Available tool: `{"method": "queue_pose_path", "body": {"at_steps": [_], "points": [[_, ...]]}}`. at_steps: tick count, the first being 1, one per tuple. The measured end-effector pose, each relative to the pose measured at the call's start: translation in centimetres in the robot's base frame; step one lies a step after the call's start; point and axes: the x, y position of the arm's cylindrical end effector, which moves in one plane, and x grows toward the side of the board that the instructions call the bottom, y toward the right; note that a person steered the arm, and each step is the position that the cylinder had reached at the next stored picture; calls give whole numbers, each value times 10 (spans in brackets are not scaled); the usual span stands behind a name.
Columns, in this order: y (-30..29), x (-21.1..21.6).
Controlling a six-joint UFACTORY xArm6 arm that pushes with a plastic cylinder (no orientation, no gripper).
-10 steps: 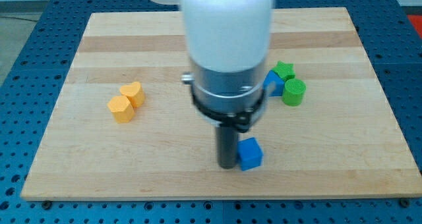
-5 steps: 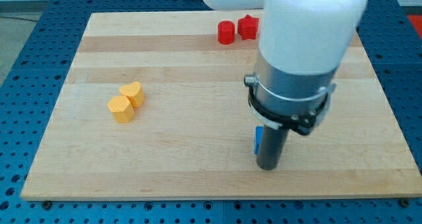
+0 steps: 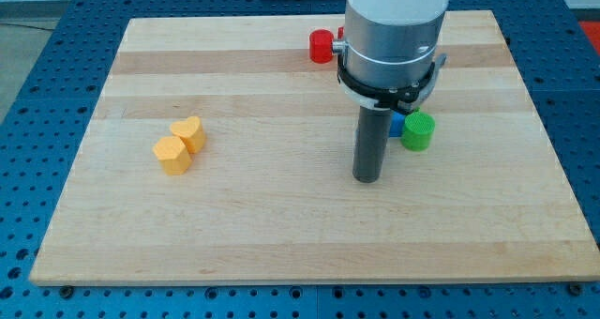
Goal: Move the blue cube into the triangle
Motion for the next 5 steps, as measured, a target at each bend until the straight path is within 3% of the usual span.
{"method": "queue_pose_path", "body": {"at_steps": [3, 5], "points": [[-20, -10], [20, -44]]}}
